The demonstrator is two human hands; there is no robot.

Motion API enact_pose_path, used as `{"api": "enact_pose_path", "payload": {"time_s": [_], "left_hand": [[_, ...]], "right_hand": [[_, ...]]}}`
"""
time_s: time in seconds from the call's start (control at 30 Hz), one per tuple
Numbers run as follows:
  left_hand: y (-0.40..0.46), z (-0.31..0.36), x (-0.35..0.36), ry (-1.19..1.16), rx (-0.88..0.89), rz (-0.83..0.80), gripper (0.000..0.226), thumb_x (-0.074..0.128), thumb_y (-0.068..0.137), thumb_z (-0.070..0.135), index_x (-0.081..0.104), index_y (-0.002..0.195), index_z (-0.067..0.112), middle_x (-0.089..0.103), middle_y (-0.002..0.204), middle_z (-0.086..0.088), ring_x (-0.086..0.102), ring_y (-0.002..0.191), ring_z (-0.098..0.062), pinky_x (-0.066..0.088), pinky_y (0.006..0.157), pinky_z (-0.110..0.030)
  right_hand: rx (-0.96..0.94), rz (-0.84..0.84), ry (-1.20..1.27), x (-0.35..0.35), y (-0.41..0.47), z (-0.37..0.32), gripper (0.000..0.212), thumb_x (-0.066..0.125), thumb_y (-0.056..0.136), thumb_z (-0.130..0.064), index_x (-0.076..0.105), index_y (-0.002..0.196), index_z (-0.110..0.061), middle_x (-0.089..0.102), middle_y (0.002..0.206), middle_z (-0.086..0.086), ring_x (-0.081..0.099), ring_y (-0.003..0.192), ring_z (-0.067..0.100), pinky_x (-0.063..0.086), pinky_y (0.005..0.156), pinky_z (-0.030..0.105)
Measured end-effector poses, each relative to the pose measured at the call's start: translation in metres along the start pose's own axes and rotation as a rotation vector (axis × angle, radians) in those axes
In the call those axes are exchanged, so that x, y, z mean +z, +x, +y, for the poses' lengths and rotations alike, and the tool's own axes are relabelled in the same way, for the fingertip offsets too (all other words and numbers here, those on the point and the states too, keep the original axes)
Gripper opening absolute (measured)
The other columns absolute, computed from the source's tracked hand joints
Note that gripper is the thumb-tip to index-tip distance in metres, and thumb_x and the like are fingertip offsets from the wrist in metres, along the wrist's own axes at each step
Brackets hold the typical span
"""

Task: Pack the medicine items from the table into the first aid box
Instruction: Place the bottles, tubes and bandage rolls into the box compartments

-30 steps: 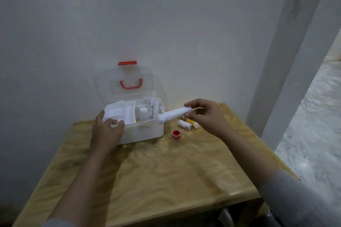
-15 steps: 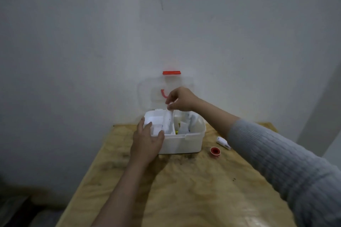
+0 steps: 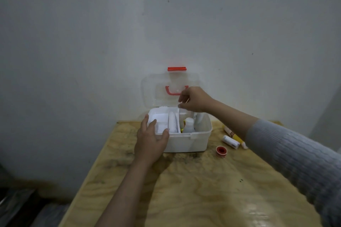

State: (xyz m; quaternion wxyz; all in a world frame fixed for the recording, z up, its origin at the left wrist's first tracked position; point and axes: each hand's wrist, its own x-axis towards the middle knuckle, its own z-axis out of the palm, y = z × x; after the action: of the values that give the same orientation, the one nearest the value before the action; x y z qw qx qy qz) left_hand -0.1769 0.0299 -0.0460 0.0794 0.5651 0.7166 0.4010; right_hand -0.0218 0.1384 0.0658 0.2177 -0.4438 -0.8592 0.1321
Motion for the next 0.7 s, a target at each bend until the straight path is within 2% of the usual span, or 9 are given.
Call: {"api": "enact_pose_path", "payload": {"time_s": [0.17,0.33,0.4,0.47,0.57,0.7], "left_hand": [[0.000,-0.002,0.002,-0.013,0.002,0.013,0.062,0.051,0.087,0.050,0.043,0.140,0.020,0.020,0.158,0.005,0.029,0.140,-0.023,0.043,0.100,-0.044],[0.002,-0.004,0.003,-0.012,0.005,0.014,0.061,0.052,0.087,0.050,0.045,0.138,0.017,0.022,0.158,0.003,0.027,0.141,-0.025,0.042,0.103,-0.047],[0.002,-0.004,0.003,-0.009,0.007,0.018,0.060,0.052,0.087,0.049,0.046,0.138,0.017,0.022,0.158,0.002,0.027,0.141,-0.025,0.040,0.104,-0.047],[0.002,-0.003,0.003,-0.006,0.001,0.021,0.060,0.052,0.087,0.049,0.045,0.138,0.018,0.022,0.158,0.003,0.027,0.141,-0.025,0.040,0.104,-0.047],[0.001,-0.001,0.003,-0.004,0.000,0.018,0.063,0.052,0.087,0.049,0.041,0.141,0.018,0.022,0.158,0.002,0.027,0.141,-0.026,0.040,0.104,-0.047],[0.000,0.000,0.001,-0.008,0.005,0.018,0.065,0.052,0.088,0.047,0.037,0.143,0.016,0.022,0.158,0.000,0.027,0.141,-0.026,0.039,0.104,-0.046]], "right_hand": [[0.076,0.056,-0.012,-0.034,-0.048,0.042,0.015,0.073,0.076,-0.020,0.070,0.087,-0.011,0.065,0.077,0.000,0.060,0.068,0.010,0.044,0.060,0.015],[0.250,-0.049,-0.060,-0.032,-0.105,0.089,0.012,0.074,0.074,-0.019,0.070,0.084,-0.016,0.071,0.082,0.002,0.065,0.073,0.010,0.048,0.062,0.019],[0.292,-0.055,-0.076,-0.022,-0.123,0.101,0.012,0.074,0.073,-0.019,0.071,0.083,-0.015,0.073,0.084,0.002,0.067,0.077,0.013,0.051,0.065,0.024],[0.330,-0.045,-0.129,-0.011,-0.137,0.106,0.017,0.071,0.075,-0.029,0.071,0.085,-0.015,0.070,0.087,0.001,0.065,0.083,0.018,0.053,0.070,0.033],[0.321,0.030,-0.225,0.006,-0.145,0.111,0.027,0.062,0.080,-0.047,0.069,0.080,-0.020,0.064,0.081,-0.001,0.059,0.077,0.020,0.044,0.060,0.030],[0.302,0.059,-0.269,0.019,-0.146,0.116,0.027,0.057,0.086,-0.046,0.068,0.085,-0.021,0.063,0.083,0.000,0.060,0.083,0.022,0.034,0.058,0.026]]}}
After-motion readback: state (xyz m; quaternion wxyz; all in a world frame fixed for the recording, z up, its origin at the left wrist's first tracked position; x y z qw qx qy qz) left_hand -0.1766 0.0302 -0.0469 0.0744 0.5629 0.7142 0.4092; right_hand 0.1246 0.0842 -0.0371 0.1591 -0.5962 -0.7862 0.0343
